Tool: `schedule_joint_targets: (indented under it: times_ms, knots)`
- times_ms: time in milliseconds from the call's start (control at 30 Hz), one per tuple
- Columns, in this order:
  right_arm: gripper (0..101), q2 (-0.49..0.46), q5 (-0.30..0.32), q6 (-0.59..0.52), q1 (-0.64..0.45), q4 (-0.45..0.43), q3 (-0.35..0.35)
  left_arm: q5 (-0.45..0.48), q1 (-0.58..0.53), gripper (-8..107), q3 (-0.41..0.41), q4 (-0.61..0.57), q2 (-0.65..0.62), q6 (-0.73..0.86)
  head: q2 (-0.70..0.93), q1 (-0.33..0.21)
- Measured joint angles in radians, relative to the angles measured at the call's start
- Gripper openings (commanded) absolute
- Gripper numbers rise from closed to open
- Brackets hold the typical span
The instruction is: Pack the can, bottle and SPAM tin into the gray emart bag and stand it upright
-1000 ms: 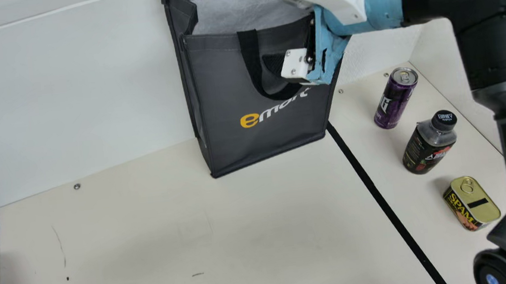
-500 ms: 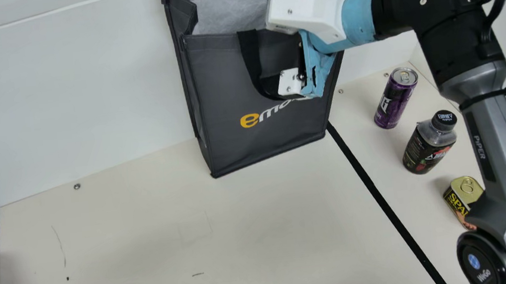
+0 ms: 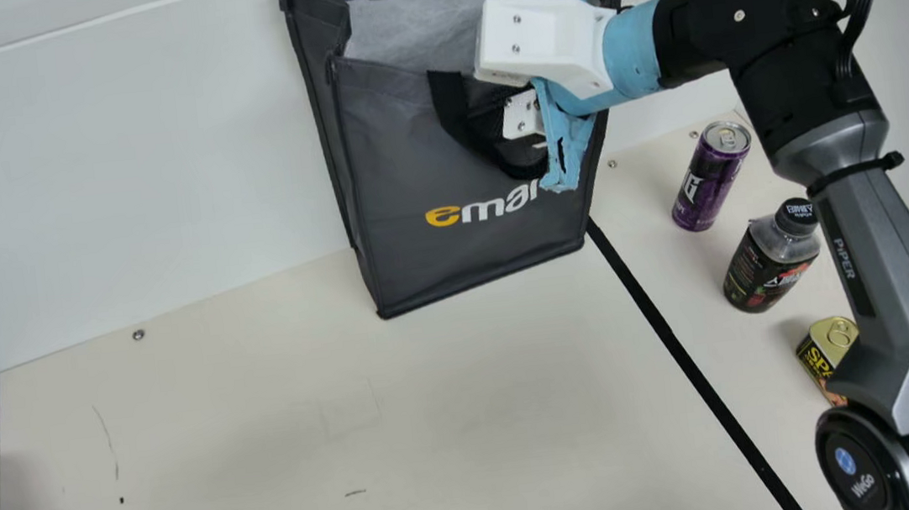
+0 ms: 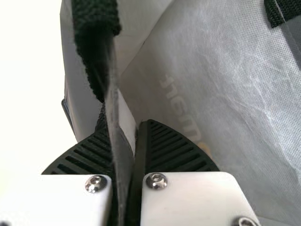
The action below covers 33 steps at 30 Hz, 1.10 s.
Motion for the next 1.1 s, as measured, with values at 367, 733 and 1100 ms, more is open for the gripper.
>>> schedule_joint_targets:
  times_ms: [367,733,1100]
  knots:
    - [0,-0.071,0.003,0.046,0.002,0.003,0.008,0.000,0.000,90,0.000,0.000,0.000,0.000,0.002,0.000]
    - [0,-0.182,0.003,0.074,0.040,-0.030,0.055,0.000,0.000,90,0.000,0.000,0.000,0.000,0.000,0.000]
    - [0,-0.320,0.003,0.085,0.093,-0.058,0.140,0.000,0.000,90,0.000,0.000,0.000,0.000,0.000,0.000]
